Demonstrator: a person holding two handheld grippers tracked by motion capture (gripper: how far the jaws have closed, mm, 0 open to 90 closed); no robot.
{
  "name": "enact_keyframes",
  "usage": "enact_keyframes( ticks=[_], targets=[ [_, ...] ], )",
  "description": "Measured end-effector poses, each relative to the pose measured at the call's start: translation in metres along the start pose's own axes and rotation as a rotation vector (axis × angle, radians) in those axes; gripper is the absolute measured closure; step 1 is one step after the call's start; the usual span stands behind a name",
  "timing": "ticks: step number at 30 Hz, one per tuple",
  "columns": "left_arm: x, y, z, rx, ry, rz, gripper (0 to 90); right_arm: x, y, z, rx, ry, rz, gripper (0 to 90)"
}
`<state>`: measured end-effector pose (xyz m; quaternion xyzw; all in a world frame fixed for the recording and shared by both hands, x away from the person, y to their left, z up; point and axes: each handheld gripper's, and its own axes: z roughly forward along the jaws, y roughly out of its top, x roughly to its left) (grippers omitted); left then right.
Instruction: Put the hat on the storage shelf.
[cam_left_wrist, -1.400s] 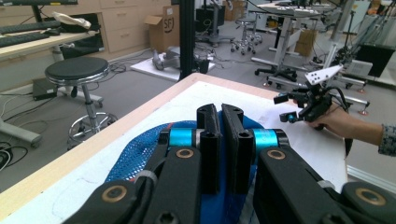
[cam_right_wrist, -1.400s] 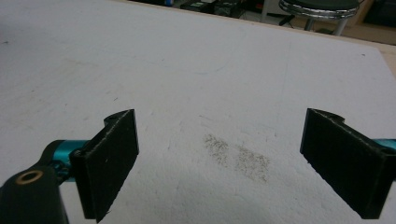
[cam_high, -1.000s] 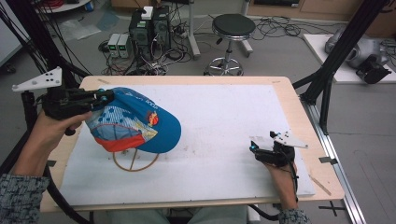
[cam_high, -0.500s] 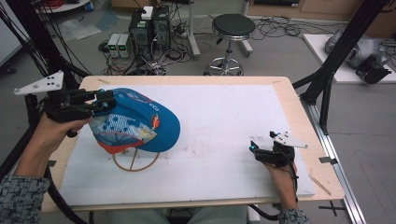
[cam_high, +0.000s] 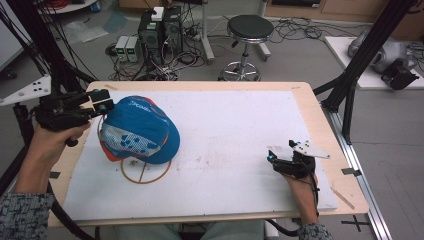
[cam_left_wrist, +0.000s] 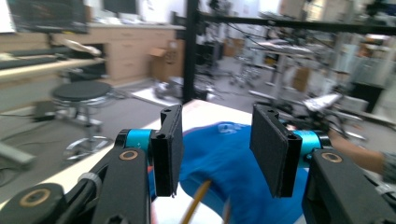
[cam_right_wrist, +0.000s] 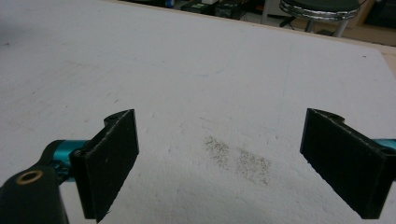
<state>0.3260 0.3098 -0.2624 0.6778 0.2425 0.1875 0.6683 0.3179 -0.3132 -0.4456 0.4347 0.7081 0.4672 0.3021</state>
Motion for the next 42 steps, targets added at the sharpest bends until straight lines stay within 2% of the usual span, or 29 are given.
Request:
enact_keyframes(
  ticks=[3,4,5,6,7,8,10,15,19,22,25,27,28,30,36,42],
  targets=[
    [0.002,-0.001,-0.004,0.007,0.105,0.022,52.1,-0.001,0.001,0.001,-0.010,0.000,0.002,10.6],
    [0.002,-0.001,-0.004,0.007,0.105,0.022,51.3,-0.001,0.001,0.001,-0.010,0.000,0.002,10.6],
    [0.004,-0.004,-0.004,0.016,0.167,0.037,50.4,-0.001,0.002,0.002,-0.017,0.000,0.006,10.6],
    [0.004,-0.004,-0.004,0.016,0.167,0.037,50.2,-0.001,0.002,0.003,-0.018,0.000,0.009,10.6],
    [0.006,-0.008,-0.005,0.029,0.231,0.050,49.5,-0.002,0.003,0.004,-0.021,-0.001,0.006,10.6],
    [0.007,-0.010,-0.005,0.036,0.257,0.056,48.2,-0.002,0.003,0.004,-0.022,0.000,0.012,10.6],
    [0.009,-0.014,-0.005,0.040,0.303,0.059,46.2,-0.002,0.004,0.005,-0.024,0.000,0.014,10.6],
    [0.016,-0.024,-0.010,0.037,0.455,0.055,44.2,-0.003,0.005,0.006,-0.024,0.001,0.015,10.6],
    [0.021,-0.031,-0.013,0.032,0.503,0.033,41.1,-0.003,0.005,0.007,-0.024,0.001,0.017,10.6],
    [0.024,-0.036,-0.014,0.033,0.514,0.021,40.7,-0.002,0.005,0.006,-0.025,0.001,0.020,10.5],
    [0.028,-0.049,-0.014,0.047,0.537,0.015,40.7,-0.002,0.005,0.006,-0.029,0.000,0.013,10.5],
    [0.032,-0.057,-0.015,0.053,0.542,-0.003,40.1,-0.002,0.005,0.005,-0.025,0.001,0.018,10.6],
    [0.032,-0.057,-0.015,0.053,0.542,-0.003,39.7,-0.002,0.005,0.005,-0.025,0.000,0.016,10.5],
    [0.036,-0.068,-0.015,0.075,0.559,-0.018,38.9,-0.002,0.005,0.005,-0.025,-0.002,0.016,10.5],
    [0.047,-0.084,-0.012,0.101,0.563,-0.049,38.0,-0.002,0.005,0.005,-0.026,-0.004,0.016,10.5],
    [0.049,-0.094,-0.008,0.142,0.567,-0.060,30.5,-0.002,0.005,0.004,-0.030,-0.001,0.015,10.5]
  ],
)
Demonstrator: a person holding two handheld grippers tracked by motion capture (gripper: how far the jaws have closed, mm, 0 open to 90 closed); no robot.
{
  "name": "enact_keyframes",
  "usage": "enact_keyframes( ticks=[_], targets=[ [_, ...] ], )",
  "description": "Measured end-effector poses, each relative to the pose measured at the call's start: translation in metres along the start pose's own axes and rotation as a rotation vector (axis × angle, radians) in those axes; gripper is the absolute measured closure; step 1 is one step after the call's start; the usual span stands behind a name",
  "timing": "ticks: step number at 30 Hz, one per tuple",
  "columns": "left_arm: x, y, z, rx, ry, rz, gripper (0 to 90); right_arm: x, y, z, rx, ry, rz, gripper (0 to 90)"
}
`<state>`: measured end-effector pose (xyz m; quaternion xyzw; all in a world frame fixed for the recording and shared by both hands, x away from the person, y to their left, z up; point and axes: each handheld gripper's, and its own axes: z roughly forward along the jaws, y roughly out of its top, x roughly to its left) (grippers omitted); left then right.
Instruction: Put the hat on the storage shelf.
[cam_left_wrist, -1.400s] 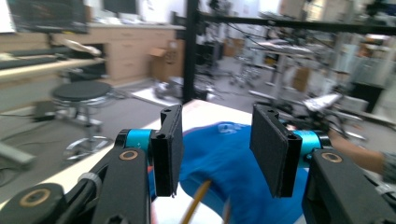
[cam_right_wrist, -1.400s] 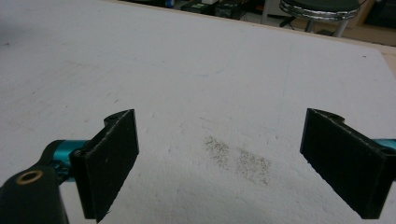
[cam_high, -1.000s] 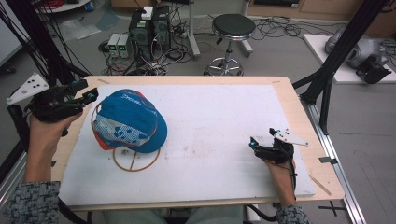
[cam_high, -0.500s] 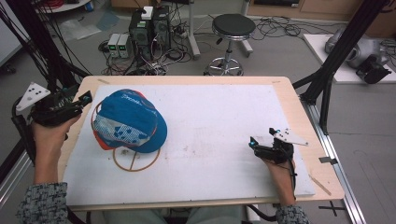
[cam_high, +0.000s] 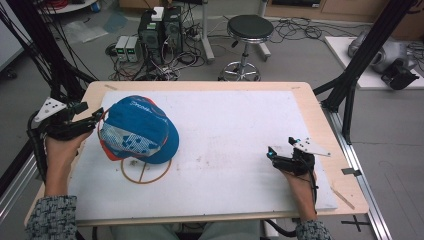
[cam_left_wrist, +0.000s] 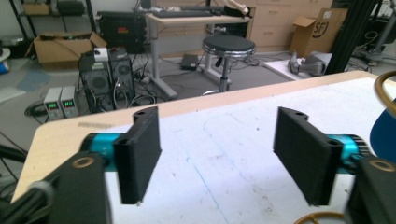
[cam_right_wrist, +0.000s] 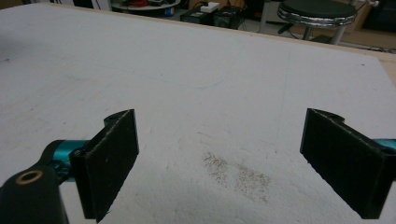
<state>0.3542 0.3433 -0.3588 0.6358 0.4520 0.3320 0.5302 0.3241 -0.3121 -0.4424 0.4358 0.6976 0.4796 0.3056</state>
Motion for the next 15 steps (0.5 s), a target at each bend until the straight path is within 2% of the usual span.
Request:
enact_keyframes(
  ticks=[6,7,9,15],
  targets=[
    [-0.003,-0.007,0.004,0.033,0.000,0.008,27.6,0.001,0.000,0.001,-0.002,0.000,-0.004,10.5],
    [-0.003,-0.010,0.005,0.039,0.013,0.015,27.3,0.001,0.000,0.001,0.000,0.001,-0.002,10.5],
    [-0.002,-0.015,0.007,0.046,0.016,-0.002,26.7,0.001,0.000,0.001,0.003,0.001,-0.005,10.5],
    [0.000,-0.028,0.010,0.077,0.036,-0.011,25.7,0.001,0.000,0.002,0.003,0.001,-0.003,10.5]
  ],
)
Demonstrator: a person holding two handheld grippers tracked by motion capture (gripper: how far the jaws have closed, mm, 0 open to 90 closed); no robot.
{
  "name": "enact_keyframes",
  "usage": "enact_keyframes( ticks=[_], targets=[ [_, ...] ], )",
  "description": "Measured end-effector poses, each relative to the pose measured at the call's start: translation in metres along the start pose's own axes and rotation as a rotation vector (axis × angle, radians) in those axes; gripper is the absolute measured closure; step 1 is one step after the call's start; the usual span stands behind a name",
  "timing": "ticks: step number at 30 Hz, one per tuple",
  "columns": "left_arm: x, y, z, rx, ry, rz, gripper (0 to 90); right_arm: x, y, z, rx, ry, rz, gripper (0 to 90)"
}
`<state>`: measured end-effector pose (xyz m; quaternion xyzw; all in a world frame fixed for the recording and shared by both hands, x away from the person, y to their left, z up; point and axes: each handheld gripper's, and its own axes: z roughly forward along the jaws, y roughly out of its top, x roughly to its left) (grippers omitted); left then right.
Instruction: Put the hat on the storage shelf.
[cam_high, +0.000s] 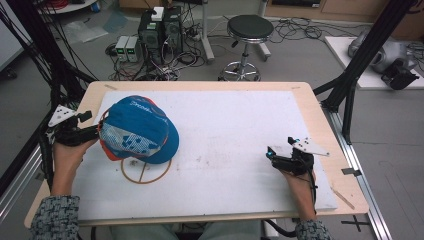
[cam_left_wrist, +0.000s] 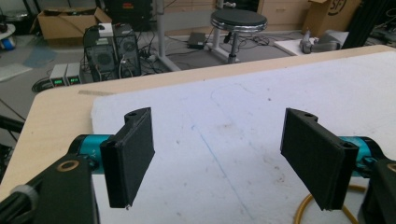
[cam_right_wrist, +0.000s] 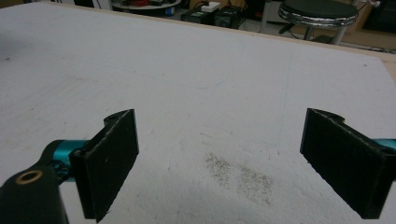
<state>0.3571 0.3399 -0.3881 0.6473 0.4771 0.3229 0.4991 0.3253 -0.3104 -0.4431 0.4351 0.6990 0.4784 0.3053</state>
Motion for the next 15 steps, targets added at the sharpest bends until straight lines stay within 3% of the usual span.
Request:
enact_keyframes(
  ticks=[15],
  targets=[
    [-0.0026,-0.0080,0.0013,0.030,-0.010,0.011,26.3,0.0002,0.0005,0.0005,-0.004,0.000,0.000,10.5]
  ],
)
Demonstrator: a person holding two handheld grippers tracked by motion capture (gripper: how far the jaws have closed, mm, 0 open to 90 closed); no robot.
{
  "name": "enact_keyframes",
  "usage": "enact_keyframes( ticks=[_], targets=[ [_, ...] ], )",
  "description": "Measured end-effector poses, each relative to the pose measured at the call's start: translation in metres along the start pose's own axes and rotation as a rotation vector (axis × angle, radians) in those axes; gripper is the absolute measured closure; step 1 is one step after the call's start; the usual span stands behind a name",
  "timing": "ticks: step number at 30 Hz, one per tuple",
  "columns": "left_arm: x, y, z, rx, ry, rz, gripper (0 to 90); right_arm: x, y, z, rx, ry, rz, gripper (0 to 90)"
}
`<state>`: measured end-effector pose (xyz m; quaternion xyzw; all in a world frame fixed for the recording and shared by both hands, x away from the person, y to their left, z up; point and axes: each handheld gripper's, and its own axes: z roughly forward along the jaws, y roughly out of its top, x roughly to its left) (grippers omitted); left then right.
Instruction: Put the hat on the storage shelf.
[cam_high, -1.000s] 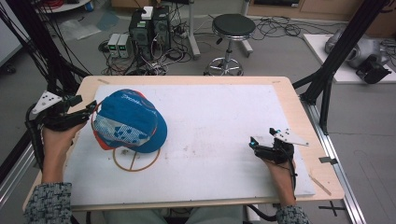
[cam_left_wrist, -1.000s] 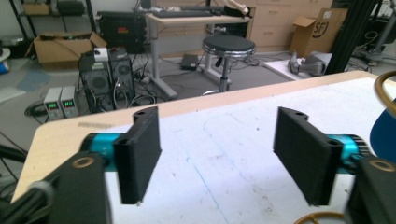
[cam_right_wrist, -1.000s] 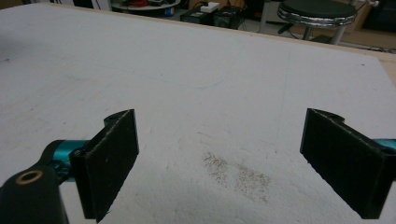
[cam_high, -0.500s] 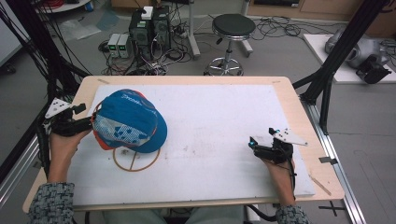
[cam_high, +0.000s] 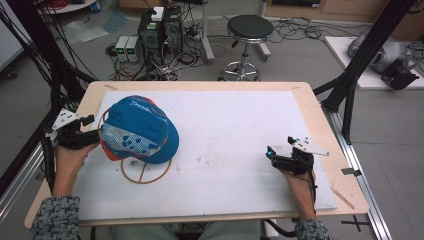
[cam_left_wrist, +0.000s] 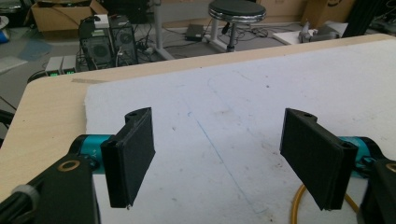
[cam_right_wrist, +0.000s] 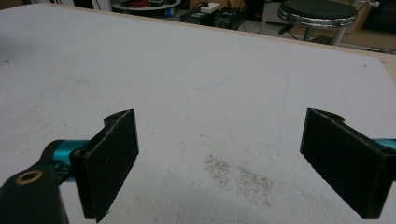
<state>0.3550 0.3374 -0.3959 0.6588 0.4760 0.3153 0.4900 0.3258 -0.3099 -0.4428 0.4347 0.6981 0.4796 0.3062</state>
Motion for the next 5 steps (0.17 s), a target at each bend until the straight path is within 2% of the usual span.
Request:
enact_keyframes(
  ticks=[5],
  targets=[
    [0.0004,-0.0010,0.0012,0.004,-0.001,-0.003,26.3,-0.0004,-0.0002,0.0005,0.005,0.001,-0.001,10.5]
  ],
)
